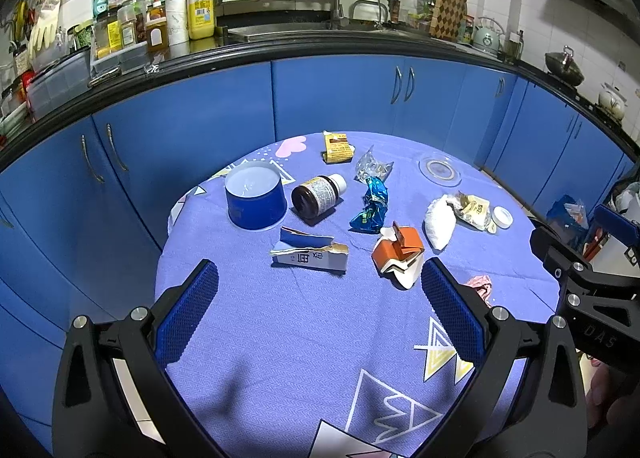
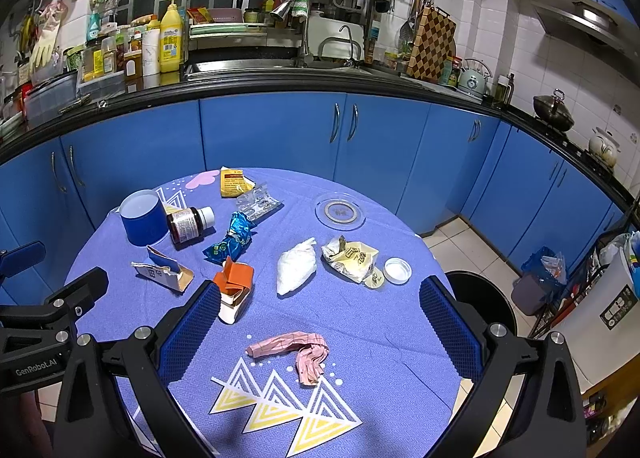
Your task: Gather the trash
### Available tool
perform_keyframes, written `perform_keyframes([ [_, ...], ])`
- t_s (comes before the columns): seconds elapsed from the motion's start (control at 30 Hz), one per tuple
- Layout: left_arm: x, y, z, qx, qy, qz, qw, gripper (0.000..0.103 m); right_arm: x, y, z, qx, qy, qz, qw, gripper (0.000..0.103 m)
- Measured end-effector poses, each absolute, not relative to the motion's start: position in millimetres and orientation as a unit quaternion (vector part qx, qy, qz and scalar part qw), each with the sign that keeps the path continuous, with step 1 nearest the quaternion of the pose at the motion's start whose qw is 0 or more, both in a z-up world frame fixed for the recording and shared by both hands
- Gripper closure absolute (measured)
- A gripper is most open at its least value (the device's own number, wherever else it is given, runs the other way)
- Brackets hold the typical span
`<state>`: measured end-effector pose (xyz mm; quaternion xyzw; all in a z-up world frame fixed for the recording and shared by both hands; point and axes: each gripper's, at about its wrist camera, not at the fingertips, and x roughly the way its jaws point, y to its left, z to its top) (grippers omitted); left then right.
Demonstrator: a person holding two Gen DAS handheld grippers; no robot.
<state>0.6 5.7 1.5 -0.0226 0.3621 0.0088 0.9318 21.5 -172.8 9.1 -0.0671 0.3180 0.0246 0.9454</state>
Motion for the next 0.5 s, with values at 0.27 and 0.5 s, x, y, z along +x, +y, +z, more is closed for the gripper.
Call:
perform_keyframes([
  [0.27,0.7,5.8,1.4,-0.023,0.363,0.008,0.932,0.003,21.8,-172.5,9.3,-0.067,0.319,0.025,0.945,0.006],
  [0.5,0.5,5.7,1.3,-0.023,0.362,0.008,0.932,0.003,21.2,-172.5,10.2,-0.068,0.318,0.025,0.945,0.006],
])
